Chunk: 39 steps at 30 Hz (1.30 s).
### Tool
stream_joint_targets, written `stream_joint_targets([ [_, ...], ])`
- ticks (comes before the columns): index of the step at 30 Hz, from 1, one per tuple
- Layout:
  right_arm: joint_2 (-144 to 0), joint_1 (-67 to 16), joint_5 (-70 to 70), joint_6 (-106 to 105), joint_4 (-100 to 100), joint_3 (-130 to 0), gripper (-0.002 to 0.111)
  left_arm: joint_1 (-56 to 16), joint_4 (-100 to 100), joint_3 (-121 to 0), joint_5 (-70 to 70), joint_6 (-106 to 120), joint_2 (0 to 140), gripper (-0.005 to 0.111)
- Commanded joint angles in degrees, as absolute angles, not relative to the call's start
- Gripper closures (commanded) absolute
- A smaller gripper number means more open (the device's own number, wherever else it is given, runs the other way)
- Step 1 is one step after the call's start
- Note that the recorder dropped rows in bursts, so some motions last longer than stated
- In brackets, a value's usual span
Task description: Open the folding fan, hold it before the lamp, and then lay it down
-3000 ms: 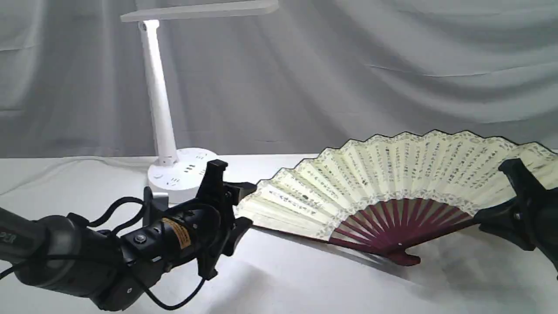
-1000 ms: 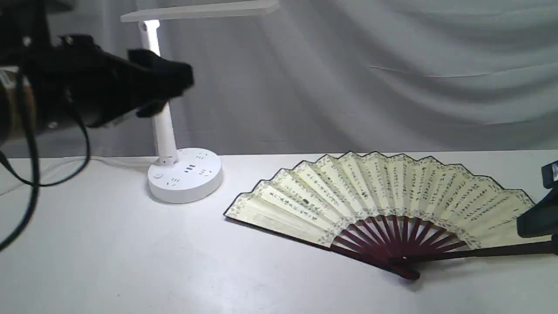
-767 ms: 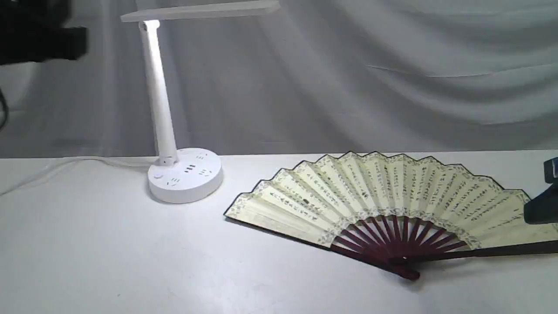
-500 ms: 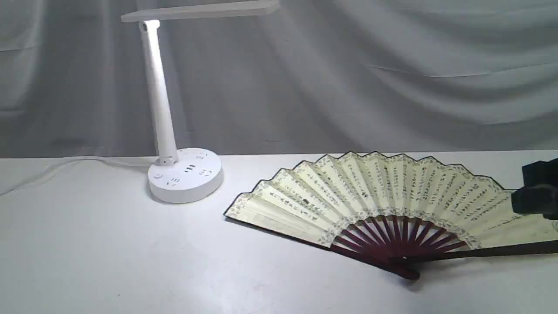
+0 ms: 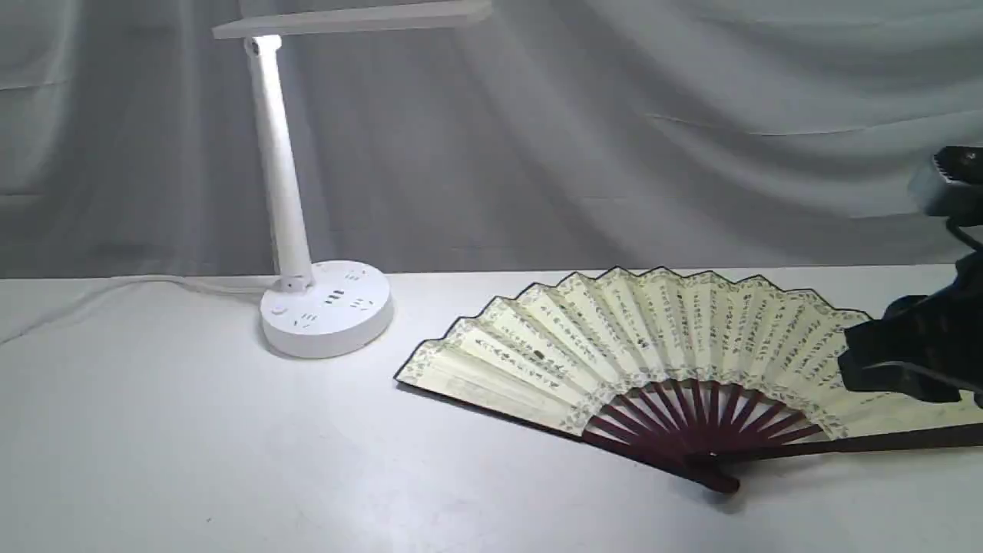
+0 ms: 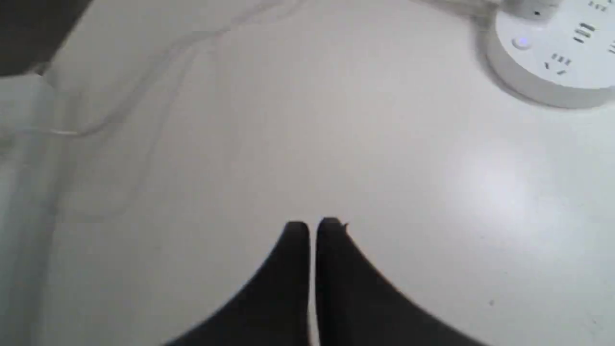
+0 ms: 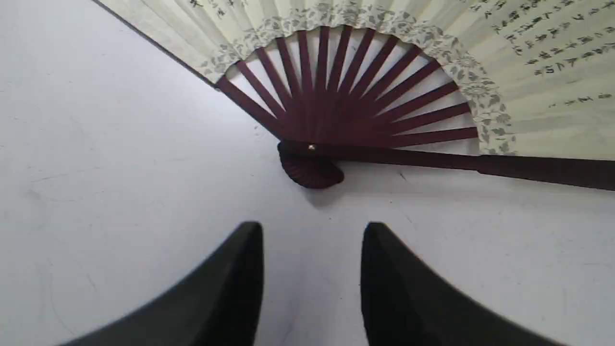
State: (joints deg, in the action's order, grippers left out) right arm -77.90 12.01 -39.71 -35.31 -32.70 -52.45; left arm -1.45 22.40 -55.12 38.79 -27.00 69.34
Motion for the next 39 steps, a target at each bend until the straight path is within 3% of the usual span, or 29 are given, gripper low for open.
stream_joint_targets([
  [1, -77.58, 11.85, -38.13, -31.77, -28.62, -52.46, 0.074, -0.60, 15.31, -52.78, 35.32, -20.98, 69.46, 0.107],
  [13, -77.58, 11.85, -38.01, -20.19, -18.08, -52.46, 0.080, -0.60, -2.42, -50.05, 33.24, -5.46, 69.46, 0.107],
  [39, -77.58, 11.85, -38.20, -16.19, -11.52, -52.01, 0.093, -0.60, 0.37, -50.05, 34.48, -5.88, 72.06, 0.107],
])
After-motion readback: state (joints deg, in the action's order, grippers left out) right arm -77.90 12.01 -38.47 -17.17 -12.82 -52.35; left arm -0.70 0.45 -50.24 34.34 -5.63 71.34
